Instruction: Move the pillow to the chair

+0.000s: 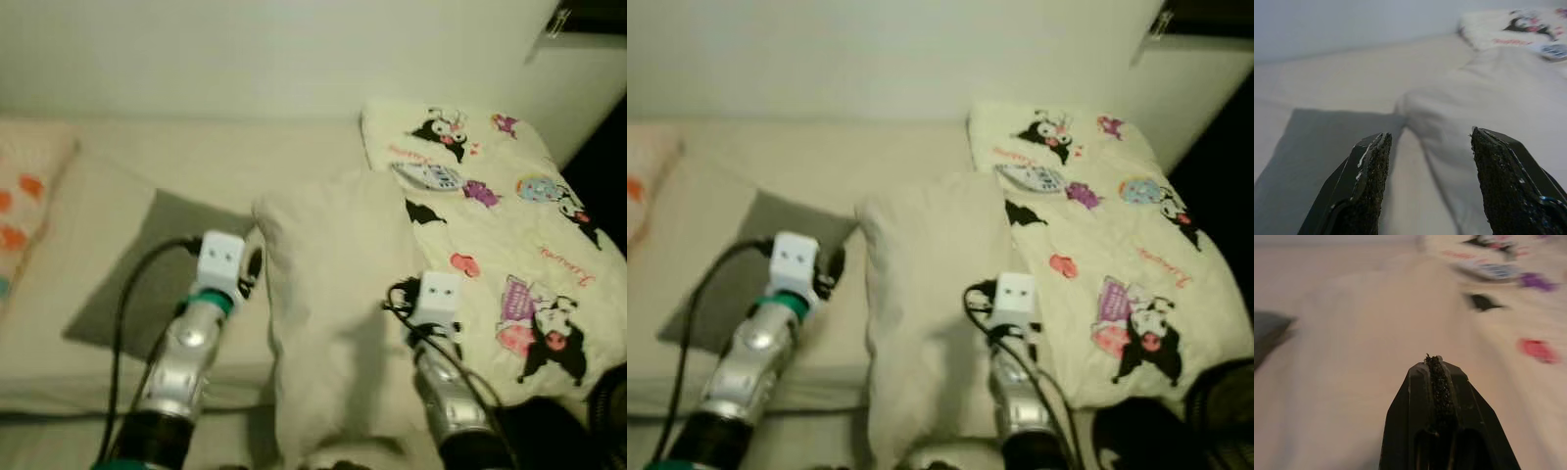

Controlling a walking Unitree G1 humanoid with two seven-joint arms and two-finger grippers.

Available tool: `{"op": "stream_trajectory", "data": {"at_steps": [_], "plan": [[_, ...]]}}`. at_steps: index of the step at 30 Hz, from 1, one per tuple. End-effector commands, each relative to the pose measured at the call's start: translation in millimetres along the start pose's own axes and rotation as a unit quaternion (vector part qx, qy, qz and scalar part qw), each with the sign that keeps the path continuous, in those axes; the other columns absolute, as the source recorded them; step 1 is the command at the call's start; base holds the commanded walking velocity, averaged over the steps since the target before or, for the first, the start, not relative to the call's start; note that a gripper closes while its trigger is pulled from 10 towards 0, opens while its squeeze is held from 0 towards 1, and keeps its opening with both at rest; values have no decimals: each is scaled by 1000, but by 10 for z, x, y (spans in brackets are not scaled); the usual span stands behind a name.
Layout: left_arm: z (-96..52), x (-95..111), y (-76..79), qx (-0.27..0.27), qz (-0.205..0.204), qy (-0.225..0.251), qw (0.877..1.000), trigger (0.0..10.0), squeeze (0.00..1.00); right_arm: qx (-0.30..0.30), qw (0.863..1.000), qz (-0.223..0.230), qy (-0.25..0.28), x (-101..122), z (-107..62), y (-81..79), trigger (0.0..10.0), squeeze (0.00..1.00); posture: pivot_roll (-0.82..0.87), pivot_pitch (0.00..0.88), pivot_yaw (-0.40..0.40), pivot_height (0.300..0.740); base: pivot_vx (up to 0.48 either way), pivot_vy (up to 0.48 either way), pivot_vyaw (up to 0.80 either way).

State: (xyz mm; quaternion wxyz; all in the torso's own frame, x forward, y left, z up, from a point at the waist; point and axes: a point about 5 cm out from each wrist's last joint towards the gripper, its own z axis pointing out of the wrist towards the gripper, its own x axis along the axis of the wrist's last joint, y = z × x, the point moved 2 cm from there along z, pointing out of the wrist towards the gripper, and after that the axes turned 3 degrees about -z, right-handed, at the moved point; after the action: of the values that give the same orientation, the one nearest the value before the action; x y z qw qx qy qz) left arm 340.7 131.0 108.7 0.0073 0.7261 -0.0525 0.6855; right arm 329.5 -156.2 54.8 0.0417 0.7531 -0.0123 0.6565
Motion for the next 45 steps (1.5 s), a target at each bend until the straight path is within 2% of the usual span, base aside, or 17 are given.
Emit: {"op": "stream_trajectory", "data": {"at_steps": [1, 12, 25, 33, 34, 35, 36, 45], "plan": [[-28, -82, 8, 1, 2, -15, 1000, 10000, 0, -4, 1000, 0, -16, -87, -26, 37, 10000, 0, -68, 13, 15, 740, 0, 0, 0], [-40, -101, 24, 0, 6, -19, 1000, 10000, 0, -1, 1000, -4, -18, -96, -30, 43, 10000, 0, -73, 15, 13, 740, 0, -101, 0], [-45, -103, 29, 3, 2, -20, 1000, 10000, 0, 3, 1000, -4, -20, -110, -44, 31, 10000, 0, -71, 26, 7, 740, 0, -466, 0], [-55, -103, -29, 18, 0, -20, 1000, 10000, 0, 5, 1000, -5, -20, -100, -33, 23, 10000, 0, -69, 29, 7, 740, 0, -480, 0], [-47, -95, -97, 43, -27, -22, 998, 10000, 0, 4, 1000, -5, -19, -98, -32, 22, 10000, 0, -69, 29, 7, 740, 0, 0, 0], [-47, -95, -97, 43, -27, -22, 998, 10000, 0, 4, 1000, -5, -19, -98, -32, 22, 10000, 0, -69, 29, 7, 740, 0, 0, 0], [-42, -62, -157, 63, -59, -16, 996, 10000, 0, 4, 1000, -4, -19, -99, -32, 22, 10000, 0, -68, 29, 7, 740, 0, 480, 0], [-43, -47, -153, 58, -59, -14, 996, 10000, 0, 3, 1000, -3, -19, -99, -37, 12, 10000, 0, -69, 33, 12, 740, 0, 480, 0]]}}
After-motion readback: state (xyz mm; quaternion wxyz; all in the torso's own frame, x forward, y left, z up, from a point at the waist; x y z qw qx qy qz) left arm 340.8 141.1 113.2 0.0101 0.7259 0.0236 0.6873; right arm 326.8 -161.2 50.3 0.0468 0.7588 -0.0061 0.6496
